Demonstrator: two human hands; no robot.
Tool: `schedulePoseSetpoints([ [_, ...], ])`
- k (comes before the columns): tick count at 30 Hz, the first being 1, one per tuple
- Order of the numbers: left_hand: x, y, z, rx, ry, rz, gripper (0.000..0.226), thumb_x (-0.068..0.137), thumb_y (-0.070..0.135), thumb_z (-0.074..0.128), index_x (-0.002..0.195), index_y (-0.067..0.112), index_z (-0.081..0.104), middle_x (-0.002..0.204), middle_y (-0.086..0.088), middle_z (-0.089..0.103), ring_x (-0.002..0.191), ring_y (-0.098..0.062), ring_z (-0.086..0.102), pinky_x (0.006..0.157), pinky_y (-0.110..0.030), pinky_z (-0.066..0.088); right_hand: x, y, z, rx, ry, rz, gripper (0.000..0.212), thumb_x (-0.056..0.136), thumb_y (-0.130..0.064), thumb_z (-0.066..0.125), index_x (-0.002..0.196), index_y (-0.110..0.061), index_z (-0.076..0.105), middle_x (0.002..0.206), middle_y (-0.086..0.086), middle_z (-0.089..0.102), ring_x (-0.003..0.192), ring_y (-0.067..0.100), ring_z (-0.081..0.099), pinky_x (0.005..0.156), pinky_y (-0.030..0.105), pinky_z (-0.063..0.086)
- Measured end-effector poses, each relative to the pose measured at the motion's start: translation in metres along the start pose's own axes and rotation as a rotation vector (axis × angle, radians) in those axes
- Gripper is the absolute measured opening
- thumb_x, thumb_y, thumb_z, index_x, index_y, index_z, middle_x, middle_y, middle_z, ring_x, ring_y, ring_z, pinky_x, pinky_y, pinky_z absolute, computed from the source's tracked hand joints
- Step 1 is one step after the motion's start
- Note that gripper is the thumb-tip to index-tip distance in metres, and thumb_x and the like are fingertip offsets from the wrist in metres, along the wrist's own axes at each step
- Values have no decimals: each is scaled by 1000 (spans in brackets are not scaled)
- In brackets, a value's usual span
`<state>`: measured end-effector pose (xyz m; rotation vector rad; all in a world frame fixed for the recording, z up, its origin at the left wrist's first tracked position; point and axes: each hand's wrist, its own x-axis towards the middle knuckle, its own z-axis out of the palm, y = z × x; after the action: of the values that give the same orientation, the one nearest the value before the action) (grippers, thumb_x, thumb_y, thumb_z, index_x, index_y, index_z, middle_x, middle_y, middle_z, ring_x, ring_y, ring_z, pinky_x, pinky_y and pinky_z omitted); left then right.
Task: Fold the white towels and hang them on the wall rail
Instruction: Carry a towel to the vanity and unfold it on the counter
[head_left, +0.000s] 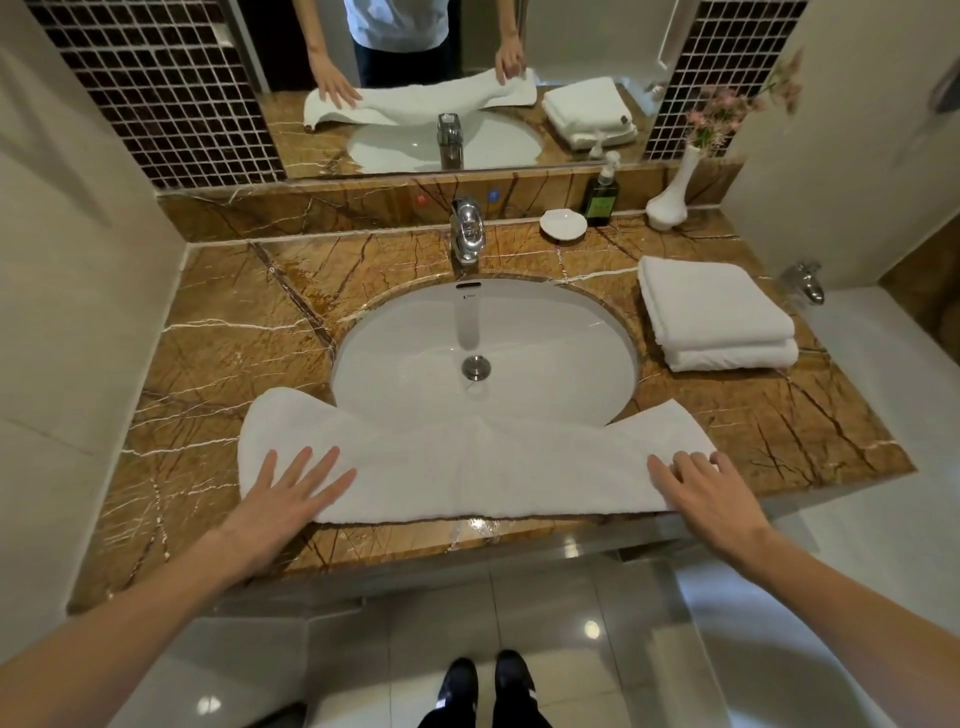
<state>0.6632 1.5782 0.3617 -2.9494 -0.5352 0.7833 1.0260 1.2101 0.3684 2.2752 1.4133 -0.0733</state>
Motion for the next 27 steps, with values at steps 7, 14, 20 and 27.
schedulePoseSetpoints([
  [7,-1,-1,-5,-1,-10,25,108,85,-2,57,143,32,-27,150,-5,-36,139,-31,-28,109,-52,-22,-1,2,-2,70,46,-57,69,59,-38,73,119,-13,52,91,8,59,75,22,55,71,41,51],
  [14,3,-5,5,6,22,21,108,85,-6,54,141,35,-28,150,-4,-36,138,-31,-31,96,-44,-36,-1,1,-1,67,35,-66,66,64,-44,65,120,-12,51,92,9,59,75,22,54,69,39,52],
  [20,3,-6,8,6,37,19,114,81,-8,57,140,36,-30,150,-4,-36,139,-31,-29,105,-51,-28,-1,0,0,69,-9,-61,69,65,-42,66,124,-11,50,94,8,59,77,21,54,71,37,51],
  [27,4,-15,9,34,85,63,83,86,24,41,148,36,-12,155,1,-18,144,-25,-11,103,-44,-30,1,-2,-3,139,-64,-55,60,80,-41,49,133,-16,37,108,6,55,88,19,51,81,32,45],
])
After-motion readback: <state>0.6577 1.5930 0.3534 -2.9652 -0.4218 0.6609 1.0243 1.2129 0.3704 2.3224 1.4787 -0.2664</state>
